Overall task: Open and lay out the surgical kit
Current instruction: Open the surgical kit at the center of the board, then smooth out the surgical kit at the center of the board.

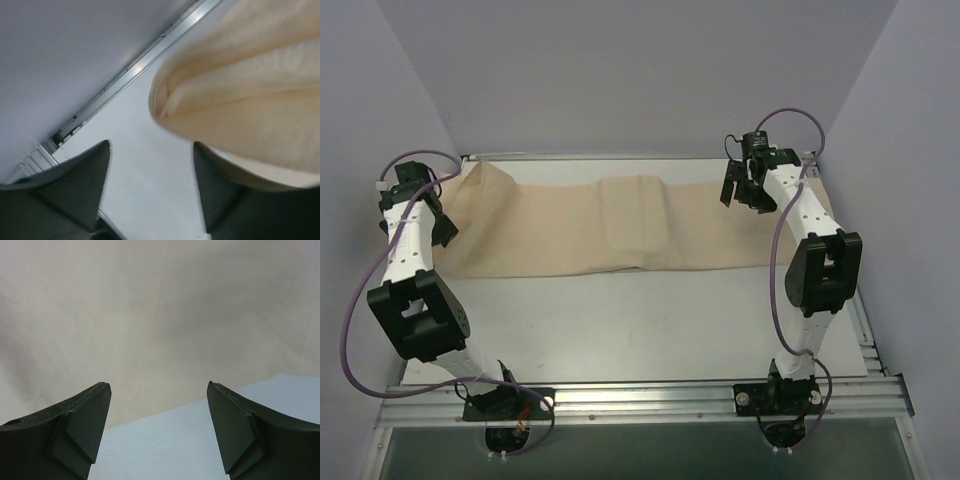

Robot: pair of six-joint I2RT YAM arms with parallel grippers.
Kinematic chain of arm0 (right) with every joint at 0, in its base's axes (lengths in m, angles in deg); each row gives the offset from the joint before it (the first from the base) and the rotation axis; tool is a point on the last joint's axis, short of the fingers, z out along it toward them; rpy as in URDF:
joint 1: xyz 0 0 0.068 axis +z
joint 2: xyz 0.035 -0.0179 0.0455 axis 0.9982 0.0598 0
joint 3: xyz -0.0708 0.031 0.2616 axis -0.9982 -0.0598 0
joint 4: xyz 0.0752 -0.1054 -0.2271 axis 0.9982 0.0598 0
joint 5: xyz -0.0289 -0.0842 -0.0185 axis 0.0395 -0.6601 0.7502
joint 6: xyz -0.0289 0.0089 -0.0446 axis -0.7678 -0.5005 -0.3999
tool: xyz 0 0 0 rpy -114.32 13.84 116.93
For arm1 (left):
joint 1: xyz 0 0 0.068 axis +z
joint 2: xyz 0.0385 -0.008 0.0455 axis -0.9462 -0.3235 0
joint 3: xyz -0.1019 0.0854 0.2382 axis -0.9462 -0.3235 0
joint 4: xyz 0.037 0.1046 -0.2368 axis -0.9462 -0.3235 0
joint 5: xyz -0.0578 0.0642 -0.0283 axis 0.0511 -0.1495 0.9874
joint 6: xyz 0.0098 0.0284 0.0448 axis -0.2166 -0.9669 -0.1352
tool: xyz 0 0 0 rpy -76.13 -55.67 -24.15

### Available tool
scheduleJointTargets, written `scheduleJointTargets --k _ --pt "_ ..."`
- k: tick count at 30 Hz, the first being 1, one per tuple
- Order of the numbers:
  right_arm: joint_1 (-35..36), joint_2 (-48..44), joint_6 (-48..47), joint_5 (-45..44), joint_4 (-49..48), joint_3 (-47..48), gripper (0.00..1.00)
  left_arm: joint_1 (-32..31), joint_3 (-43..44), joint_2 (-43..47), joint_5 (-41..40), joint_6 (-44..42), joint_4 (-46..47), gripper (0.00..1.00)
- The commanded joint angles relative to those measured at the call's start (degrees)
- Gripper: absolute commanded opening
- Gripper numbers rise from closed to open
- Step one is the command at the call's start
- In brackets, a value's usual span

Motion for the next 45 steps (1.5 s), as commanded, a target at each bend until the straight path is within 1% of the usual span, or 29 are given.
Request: scheduleJointTargets --k 1,2,4,5,6,9,10,12,14,15,16,17,18,19,21,22,23,26,31,35,36,41,44,45 --pt "-1.03 0.92 1.01 2.63 -0.15 -0.84 0.79 -0.87 2.81 3.26 -6.15 -0.50 -3.20 0.84" --pt "-1.03 1.09 1.01 2.72 -0.33 -1.19 0.79 -0.87 5.00 3.26 -6.34 -0.50 -3.64 0.90" --pt "-1.03 1.53 1.10 2.90 -0.94 -2.16 0.79 -1.57 6.77 2.91 -5.02 0.21 -4.60 0.94" --pt "-0.94 1.62 1.28 3.07 -1.29 -2.60 0.79 -2.79 7.30 2.74 -5.02 0.56 -4.78 0.98" --pt "-0.94 1.97 1.45 3.25 -2.08 -2.95 0.79 -3.50 8.26 2.65 -5.11 0.99 -5.04 0.95" --pt "-1.02 3.29 1.54 3.60 -2.70 -3.74 0.80 -5.87 9.93 1.42 -4.50 2.31 -6.27 0.94" --pt "-1.03 3.64 1.45 3.43 -2.53 -3.83 0.80 -6.66 9.94 1.07 -3.19 2.40 -6.28 0.94" --pt "-1.29 3.82 1.45 2.37 -2.96 -5.06 0.80 -9.73 9.94 0.54 -3.00 2.14 -6.36 0.94" --pt "-2.60 3.82 1.54 1.94 -3.32 -6.20 0.79 -11.85 8.63 -0.16 0.15 1.88 -5.67 0.98" --pt "-3.13 3.47 1.45 1.67 -4.19 -7.69 0.79 -13.42 7.40 -0.17 2.51 1.79 -4.53 0.95" --pt "-3.66 3.21 1.28 1.15 -4.63 -8.48 0.77 -14.14 4.26 -0.43 5.76 2.05 -1.82 0.89" --pt "-4.27 3.03 1.28 0.53 -4.98 -9.19 0.76 -14.66 2.57 -0.78 11.97 2.75 -0.75 0.83" --pt "-5.84 2.94 1.36 0.09 -5.95 -10.76 0.71 -15.28 0.82 -1.13 14.73 4.58 1.70 0.73" --pt "-6.56 3.03 1.28 0.35 -6.56 -11.56 0.69 -16.50 -0.77 -2.26 17.19 5.56 2.94 0.52" --pt "-7.27 3.47 1.10 1.22 -8.23 -13.58 0.65 -17.91 -4.29 -3.76 20.88 7.75 5.49 0.32" --pt "-8.83 3.64 1.01 1.49 -8.85 -14.11 0.60 -18.88 -5.17 -5.42 21.95 8.11 6.55 0.19" --pt "-8.93 3.91 0.75 1.58 -9.38 -14.73 0.59 -19.24 -6.22 -6.40 22.83 8.55 7.25 0.17" --pt "-9.29 4.70 1.01 2.89 -11.49 -18.06 0.56 -19.50 -6.32 -10.79 24.33 9.70 8.75 0.15" --pt "-9.81 4.18 2.68 4.83 -13.69 -24.83 0.56 -19.50 -0.53 -19.92 24.95 8.30 5.68 0.15" --pt "-11.13 2.07 3.91 5.80 -14.83 -32.55 0.56 -19.33 1.32 -22.66 24.95 7.50 5.68 0.15" --pt "-11.22 1.45 3.91 7.54 -15.09 -33.18 0.57 -19.07 1.67 -23.10 24.95 7.24 5.59 0.15" --pt "-11.75 1.62 3.83 7.65 -14.74 -33.28 0.59 -18.89 3.60 -26.26 24.95 5.66 5.50 0.16" --pt "-13.15 3.81 2.60 4.85 -13.08 -28.89 0.61 -18.63 3.96 -27.41 24.77 5.31 4.62 0.17" --pt "-14.46 4.52 2.51 5.62 -12.29 -27.84 0.62 -18.45 3.70 -27.50 24.95 5.39 4.45 0.17"
